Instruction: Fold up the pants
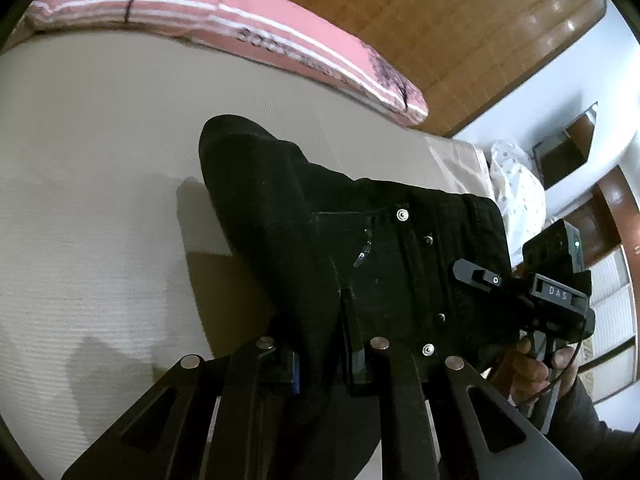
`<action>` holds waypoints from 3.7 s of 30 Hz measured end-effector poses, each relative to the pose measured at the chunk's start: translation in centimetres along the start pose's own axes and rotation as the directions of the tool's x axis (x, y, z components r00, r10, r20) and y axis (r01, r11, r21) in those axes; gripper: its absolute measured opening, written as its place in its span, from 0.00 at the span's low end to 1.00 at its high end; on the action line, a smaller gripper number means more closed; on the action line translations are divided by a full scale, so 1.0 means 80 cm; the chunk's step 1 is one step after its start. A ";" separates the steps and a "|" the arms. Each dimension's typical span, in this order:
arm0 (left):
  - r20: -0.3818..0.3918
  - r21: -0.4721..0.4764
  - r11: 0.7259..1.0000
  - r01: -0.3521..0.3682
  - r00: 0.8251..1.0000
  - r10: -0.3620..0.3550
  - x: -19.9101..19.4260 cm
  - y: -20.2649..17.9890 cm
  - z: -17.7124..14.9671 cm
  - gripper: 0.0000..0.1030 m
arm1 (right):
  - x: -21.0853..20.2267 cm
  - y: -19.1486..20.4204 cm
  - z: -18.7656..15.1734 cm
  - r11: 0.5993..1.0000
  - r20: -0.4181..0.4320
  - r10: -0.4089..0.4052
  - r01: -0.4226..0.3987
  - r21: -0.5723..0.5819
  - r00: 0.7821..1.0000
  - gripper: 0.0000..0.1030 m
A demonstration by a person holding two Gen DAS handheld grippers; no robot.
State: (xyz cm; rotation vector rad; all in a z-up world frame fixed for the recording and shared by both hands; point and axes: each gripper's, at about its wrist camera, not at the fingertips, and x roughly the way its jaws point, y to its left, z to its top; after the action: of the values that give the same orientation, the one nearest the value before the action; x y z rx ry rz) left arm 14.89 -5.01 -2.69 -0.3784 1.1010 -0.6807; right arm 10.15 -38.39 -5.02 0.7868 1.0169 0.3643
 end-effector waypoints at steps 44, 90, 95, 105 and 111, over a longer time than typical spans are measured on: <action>0.131 -0.011 0.903 -0.429 0.895 0.427 -0.011 0.205 0.132 0.59 | 0.244 0.120 0.109 0.916 0.070 -0.274 0.283 -0.284 0.959 0.65; 0.294 -0.033 0.722 -0.691 0.683 0.668 -0.172 -0.016 -0.099 0.73 | 0.039 0.250 -0.154 0.740 0.392 -0.373 0.524 -0.422 0.841 0.97; 0.294 -0.026 0.722 -0.692 0.685 0.667 -0.169 -0.020 -0.104 0.73 | 0.038 0.250 -0.159 0.740 0.391 -0.374 0.525 -0.421 0.841 0.97; 0.307 -0.020 0.713 -0.701 0.674 0.672 -0.169 -0.023 -0.110 0.73 | 0.042 0.249 -0.168 0.740 0.364 -0.387 0.521 -0.426 0.847 0.97; 0.309 -0.023 0.712 -0.702 0.672 0.673 -0.168 -0.022 -0.112 0.73 | 0.045 0.251 -0.171 0.737 0.366 -0.388 0.523 -0.427 0.846 0.97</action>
State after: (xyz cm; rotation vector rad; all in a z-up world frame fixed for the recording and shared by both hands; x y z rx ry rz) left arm 2.42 3.10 3.84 0.0479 0.8226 0.0157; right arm 1.73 -16.96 3.56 0.0688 0.7810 0.0838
